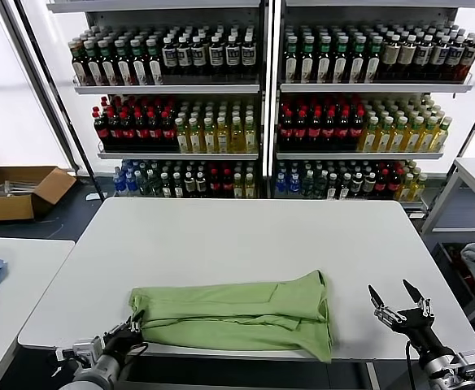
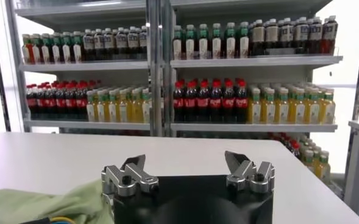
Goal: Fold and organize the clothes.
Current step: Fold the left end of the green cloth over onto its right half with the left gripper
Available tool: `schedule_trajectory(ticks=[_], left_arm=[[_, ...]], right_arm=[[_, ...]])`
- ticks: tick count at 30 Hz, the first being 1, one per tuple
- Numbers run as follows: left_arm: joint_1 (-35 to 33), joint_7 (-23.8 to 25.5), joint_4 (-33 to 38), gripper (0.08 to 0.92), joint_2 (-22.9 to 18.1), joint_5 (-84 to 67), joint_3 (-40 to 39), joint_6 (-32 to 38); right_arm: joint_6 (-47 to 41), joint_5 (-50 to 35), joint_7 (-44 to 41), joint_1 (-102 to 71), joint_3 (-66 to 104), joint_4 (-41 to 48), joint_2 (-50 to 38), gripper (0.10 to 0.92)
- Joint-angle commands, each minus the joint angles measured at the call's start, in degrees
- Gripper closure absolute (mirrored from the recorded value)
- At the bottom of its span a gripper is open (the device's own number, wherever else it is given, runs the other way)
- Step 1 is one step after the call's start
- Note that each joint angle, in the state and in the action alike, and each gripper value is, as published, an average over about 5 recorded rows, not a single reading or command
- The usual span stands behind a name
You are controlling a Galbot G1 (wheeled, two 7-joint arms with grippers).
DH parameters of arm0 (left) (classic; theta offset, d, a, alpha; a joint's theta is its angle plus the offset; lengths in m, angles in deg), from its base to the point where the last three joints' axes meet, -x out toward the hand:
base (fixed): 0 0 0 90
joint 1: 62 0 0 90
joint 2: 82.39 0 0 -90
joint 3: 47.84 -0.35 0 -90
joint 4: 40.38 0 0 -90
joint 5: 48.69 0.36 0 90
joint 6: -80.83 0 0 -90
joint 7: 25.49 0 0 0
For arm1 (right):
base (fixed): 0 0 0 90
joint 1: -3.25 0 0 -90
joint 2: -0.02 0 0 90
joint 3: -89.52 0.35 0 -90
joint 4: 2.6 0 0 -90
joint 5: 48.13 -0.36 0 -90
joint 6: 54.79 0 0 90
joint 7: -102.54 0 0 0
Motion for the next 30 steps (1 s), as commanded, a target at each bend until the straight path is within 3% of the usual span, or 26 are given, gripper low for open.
schedule_trajectory(ticks=[1, 10, 13, 16, 19, 22, 27, 30], left_arm=[[4.5, 3.1, -1.6, 0.896, 7.2, 2.5, 7.7, 3.6], [8.6, 10.4, -11.3, 0.903, 18.5, 1.3, 22.3, 5.5], [9.5, 12.2, -15.7, 0.903, 22.9, -0.1, 24.8, 6.1], [9.2, 12.7, -15.7, 0.903, 25.3, -1.2, 25.4, 6.4], [8.4, 12.3, -10.3, 0.903, 24.0, -1.1, 24.0, 5.6], [8.3, 11.4, -3.5, 0.903, 20.1, 0.4, 20.1, 3.4], [9.4, 9.0, 5.7, 0.903, 14.4, 2.0, 8.6, 1.0], [9.4, 8.5, 7.3, 0.903, 11.7, 4.4, 1.9, 1.2]], right_arm=[[0.0, -0.1, 0.1, 0.2, -0.2, -0.2, 0.2, 0.203], [-0.7, 0.2, 0.5, 1.5, -1.9, -0.8, 0.4, 0.203], [-0.8, 0.6, 0.6, 1.7, -2.6, -1.1, 0.6, 0.203], [-0.9, 1.1, 0.6, 1.7, -3.1, -1.5, 1.0, 0.203], [-0.9, 1.9, 0.7, 1.6, -3.7, -1.9, 1.5, 0.203], [-1.0, 2.6, 0.7, 1.2, -4.1, -2.4, 1.9, 0.203], [-1.0, 3.0, 0.8, 0.4, -3.7, -3.1, 2.2, 0.203], [-0.9, 3.0, 0.7, -0.2, -2.9, -3.4, 2.4, 0.203]])
